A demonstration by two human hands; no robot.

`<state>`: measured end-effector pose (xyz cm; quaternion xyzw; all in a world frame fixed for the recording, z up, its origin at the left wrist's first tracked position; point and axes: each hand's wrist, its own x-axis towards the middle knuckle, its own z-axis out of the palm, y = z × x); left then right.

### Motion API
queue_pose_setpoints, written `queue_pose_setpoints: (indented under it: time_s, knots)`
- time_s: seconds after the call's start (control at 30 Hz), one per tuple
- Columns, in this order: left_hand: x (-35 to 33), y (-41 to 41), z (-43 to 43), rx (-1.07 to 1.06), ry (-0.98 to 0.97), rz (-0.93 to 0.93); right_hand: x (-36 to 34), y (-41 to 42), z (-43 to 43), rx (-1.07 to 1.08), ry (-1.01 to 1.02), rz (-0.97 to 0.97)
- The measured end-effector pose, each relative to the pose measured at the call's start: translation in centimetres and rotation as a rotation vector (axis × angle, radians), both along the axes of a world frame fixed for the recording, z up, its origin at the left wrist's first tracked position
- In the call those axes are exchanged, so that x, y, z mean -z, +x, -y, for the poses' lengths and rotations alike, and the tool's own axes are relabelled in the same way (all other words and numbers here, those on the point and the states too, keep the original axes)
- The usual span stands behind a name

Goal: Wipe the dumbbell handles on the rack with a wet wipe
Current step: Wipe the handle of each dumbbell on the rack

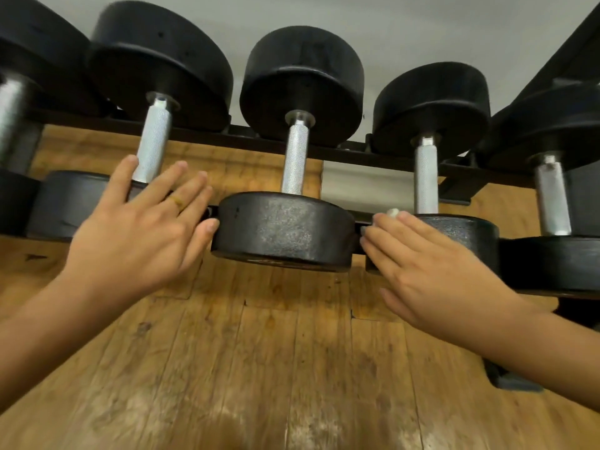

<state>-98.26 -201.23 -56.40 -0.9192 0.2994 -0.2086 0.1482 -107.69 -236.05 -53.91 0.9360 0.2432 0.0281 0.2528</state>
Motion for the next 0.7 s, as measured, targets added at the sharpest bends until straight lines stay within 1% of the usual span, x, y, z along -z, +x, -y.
queue_pose_setpoints:
  time_s: [0.07, 0.17, 0.37, 0.57, 0.7]
  knots:
    - [-0.1, -0.1, 0.2, -0.008, -0.025, 0.006, 0.1, -0.1, 0.3, -0.013, 0.018, -0.025]
    - [-0.2, -0.1, 0.1, -0.008, -0.040, 0.033, -1.2, -1.3, 1.7, -0.037, 0.078, -0.004]
    - [-0.4, -0.2, 0.3, 0.011, -0.066, 0.026, -0.3, 0.5, 0.5, -0.076, 0.019, 0.003]
    - [0.0, 0.2, 0.2, 0.020, -0.099, 0.027, 0.2, -2.4, 2.7, -0.179, 0.021, 0.011]
    - [0.0, 0.0, 0.3, 0.020, -0.113, 0.018, 0.1, -1.3, 2.3, -0.203, 0.060, -0.016]
